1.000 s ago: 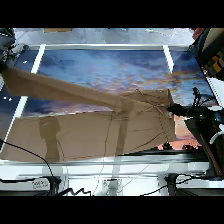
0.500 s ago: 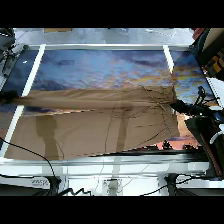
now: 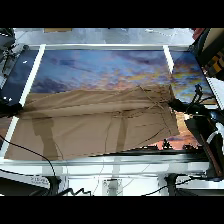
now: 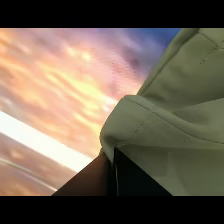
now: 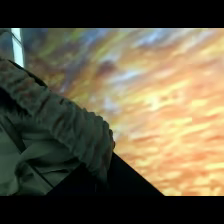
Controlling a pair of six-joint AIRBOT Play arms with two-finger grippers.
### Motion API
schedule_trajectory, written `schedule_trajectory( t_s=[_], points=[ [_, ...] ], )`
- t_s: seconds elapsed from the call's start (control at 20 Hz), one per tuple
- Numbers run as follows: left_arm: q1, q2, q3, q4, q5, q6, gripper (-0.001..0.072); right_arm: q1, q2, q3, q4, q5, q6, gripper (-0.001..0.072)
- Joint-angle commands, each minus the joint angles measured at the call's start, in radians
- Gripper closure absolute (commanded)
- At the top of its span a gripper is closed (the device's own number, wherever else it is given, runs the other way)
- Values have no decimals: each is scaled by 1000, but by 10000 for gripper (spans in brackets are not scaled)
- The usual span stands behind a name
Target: Fold the clothes and pants, and hang the long-sleeved shirts on hangers.
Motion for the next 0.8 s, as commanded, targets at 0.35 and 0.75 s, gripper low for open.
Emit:
schedule_trajectory(
  t_s=[0.35,0.75],
  points=[
    [-42,-34,6,-280,211,0,695,39,-41,0,-10,-274,136,678],
    [-69,82,11,-276,128,3,2,-15,38,60,-37,-144,166,208]
  ],
)
